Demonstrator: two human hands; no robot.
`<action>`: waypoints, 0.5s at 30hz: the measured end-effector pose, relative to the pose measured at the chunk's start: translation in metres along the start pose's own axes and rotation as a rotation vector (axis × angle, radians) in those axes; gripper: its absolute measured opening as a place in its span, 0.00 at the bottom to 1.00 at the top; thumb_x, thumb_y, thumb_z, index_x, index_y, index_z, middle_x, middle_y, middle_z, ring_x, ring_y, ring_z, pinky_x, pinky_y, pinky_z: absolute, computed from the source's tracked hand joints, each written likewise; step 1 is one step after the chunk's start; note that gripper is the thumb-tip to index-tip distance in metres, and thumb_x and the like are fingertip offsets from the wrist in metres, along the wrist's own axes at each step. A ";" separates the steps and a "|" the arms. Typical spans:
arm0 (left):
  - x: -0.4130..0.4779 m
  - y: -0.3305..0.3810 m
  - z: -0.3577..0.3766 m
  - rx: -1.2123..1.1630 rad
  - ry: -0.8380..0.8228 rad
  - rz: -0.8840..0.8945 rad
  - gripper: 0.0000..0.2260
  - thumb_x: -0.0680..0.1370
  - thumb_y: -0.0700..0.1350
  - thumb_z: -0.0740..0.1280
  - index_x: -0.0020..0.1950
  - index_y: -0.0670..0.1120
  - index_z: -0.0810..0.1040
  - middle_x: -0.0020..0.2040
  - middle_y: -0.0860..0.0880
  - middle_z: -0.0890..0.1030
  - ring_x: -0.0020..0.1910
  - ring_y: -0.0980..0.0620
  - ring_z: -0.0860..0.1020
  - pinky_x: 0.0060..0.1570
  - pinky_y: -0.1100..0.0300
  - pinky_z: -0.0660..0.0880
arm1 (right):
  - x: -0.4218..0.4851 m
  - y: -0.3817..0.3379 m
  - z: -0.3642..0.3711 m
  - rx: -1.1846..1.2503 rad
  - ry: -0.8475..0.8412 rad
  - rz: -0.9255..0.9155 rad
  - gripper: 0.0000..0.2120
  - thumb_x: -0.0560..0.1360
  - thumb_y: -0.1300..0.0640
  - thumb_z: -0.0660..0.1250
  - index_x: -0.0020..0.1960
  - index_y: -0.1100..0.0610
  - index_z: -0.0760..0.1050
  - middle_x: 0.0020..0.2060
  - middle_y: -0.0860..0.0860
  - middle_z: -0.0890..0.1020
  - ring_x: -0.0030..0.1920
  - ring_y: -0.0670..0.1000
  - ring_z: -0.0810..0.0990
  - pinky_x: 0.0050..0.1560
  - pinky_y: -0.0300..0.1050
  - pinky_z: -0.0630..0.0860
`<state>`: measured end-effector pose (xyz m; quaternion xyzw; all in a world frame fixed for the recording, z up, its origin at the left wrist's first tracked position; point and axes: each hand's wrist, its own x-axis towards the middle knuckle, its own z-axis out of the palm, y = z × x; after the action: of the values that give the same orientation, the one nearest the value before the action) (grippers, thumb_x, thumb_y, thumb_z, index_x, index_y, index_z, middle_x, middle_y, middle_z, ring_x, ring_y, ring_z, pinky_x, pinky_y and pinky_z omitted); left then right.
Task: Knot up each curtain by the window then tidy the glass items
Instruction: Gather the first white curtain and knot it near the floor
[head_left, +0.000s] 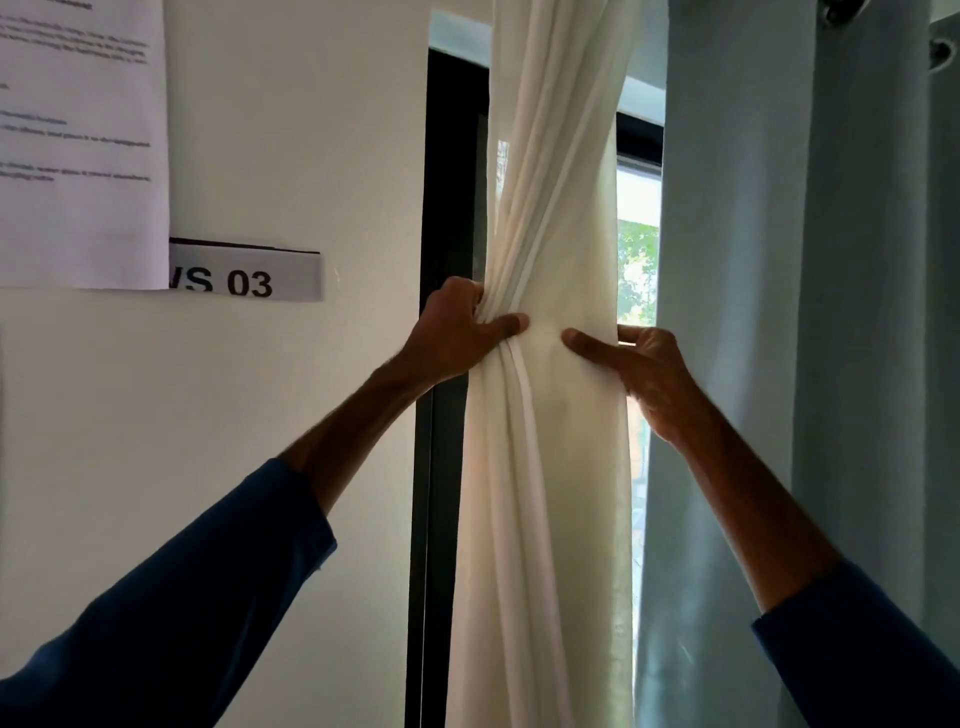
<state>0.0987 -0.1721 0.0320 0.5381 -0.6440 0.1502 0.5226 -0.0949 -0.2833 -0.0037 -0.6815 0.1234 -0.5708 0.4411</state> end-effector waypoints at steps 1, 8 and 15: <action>-0.002 -0.005 0.002 0.030 -0.022 -0.006 0.22 0.73 0.54 0.75 0.56 0.37 0.78 0.51 0.43 0.83 0.46 0.49 0.83 0.47 0.55 0.83 | -0.005 0.005 -0.002 -0.030 0.018 -0.007 0.16 0.66 0.55 0.82 0.51 0.61 0.85 0.45 0.55 0.88 0.47 0.57 0.87 0.48 0.48 0.84; -0.029 -0.018 0.027 0.105 -0.015 -0.041 0.19 0.74 0.50 0.75 0.52 0.35 0.78 0.48 0.44 0.82 0.35 0.52 0.83 0.31 0.66 0.80 | -0.050 0.052 -0.002 -0.560 0.200 -0.146 0.14 0.67 0.44 0.80 0.39 0.55 0.84 0.30 0.46 0.84 0.31 0.46 0.84 0.36 0.44 0.81; -0.035 -0.017 0.031 0.207 0.001 -0.008 0.17 0.75 0.50 0.75 0.44 0.34 0.80 0.41 0.42 0.84 0.31 0.49 0.83 0.32 0.60 0.82 | -0.055 0.048 -0.020 -0.459 -0.112 -0.054 0.13 0.68 0.53 0.80 0.44 0.62 0.84 0.40 0.56 0.88 0.39 0.49 0.86 0.42 0.49 0.84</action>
<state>0.0930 -0.1835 -0.0166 0.5919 -0.6226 0.2140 0.4650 -0.1139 -0.2840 -0.0771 -0.7976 0.2071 -0.5005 0.2655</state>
